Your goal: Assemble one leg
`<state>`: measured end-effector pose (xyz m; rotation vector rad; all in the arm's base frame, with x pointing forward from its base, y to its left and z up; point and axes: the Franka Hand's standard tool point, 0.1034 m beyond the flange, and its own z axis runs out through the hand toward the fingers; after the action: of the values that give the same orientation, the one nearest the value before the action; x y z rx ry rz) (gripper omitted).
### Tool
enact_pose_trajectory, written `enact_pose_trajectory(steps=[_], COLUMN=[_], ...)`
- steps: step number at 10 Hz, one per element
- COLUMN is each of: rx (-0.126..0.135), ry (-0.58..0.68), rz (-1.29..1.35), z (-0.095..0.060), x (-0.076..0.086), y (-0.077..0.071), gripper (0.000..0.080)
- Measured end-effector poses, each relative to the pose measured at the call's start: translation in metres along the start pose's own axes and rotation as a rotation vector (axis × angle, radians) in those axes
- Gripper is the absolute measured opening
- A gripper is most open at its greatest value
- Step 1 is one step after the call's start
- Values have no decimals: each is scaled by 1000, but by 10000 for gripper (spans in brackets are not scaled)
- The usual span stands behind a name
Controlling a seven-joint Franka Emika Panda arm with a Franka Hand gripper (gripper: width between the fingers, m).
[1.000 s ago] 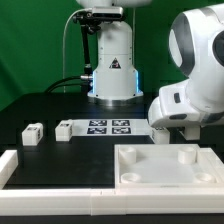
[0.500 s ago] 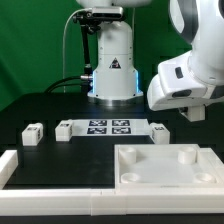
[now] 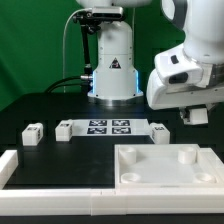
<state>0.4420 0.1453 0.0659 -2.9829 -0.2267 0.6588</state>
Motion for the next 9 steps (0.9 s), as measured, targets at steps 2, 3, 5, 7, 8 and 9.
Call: enact_pose_trajectory(steps=[2,3,5,7,8,9], rx=[-31,-36,-52,-66,-75,-90], ry=[233,326,498,667,731,849], rz=[-71,-39,-27,-31,-33,-37], z=[-23,-31,-62,-83,-77,-80], x=[28,34,53,63,61,62], y=[42,54,62,63,65,68], gripper=[290,290,290,290,290,290])
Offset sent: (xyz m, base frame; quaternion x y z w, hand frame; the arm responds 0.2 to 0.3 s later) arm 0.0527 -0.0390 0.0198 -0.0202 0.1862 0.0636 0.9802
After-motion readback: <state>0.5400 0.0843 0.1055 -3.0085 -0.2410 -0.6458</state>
